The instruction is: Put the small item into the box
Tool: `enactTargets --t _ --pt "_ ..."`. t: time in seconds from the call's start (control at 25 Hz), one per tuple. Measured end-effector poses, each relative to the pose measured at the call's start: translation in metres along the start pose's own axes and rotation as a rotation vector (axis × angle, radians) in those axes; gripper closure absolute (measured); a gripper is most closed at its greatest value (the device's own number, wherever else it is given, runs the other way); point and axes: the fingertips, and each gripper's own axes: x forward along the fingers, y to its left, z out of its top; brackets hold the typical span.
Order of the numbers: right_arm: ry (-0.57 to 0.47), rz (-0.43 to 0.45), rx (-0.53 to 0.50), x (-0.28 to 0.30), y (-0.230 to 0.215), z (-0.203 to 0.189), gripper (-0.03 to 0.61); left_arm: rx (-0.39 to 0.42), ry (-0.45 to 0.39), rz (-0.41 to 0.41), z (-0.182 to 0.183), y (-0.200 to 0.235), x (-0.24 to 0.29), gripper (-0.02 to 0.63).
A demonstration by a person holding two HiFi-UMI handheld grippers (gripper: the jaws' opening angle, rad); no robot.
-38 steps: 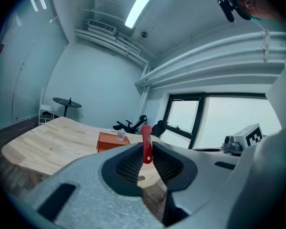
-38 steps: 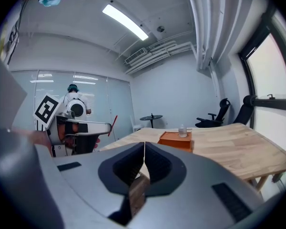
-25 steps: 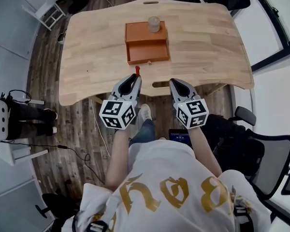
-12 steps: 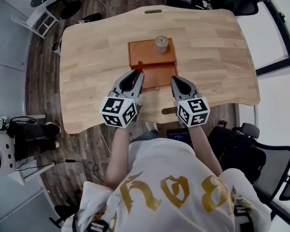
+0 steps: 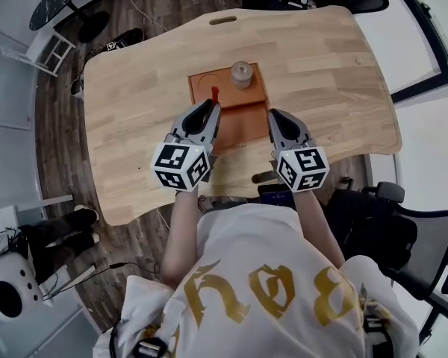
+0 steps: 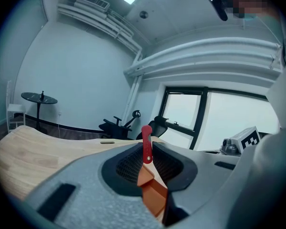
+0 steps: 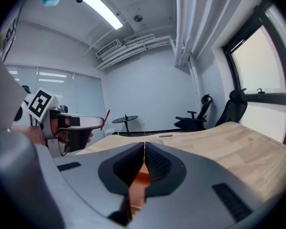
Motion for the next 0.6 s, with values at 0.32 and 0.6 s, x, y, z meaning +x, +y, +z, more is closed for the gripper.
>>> enactTargets --t 0.32,0.6 --pt "0.016 -0.012 0.012 0.001 -0.013 -0.003 0.566 0.0 0.013 -0.003 0.0 -0.004 0.01 0.554" --pt "0.037 -0.005 0.024 0.002 -0.021 -0.013 0.566 -0.003 0.018 0.026 -0.007 -0.003 0.006 0.554"
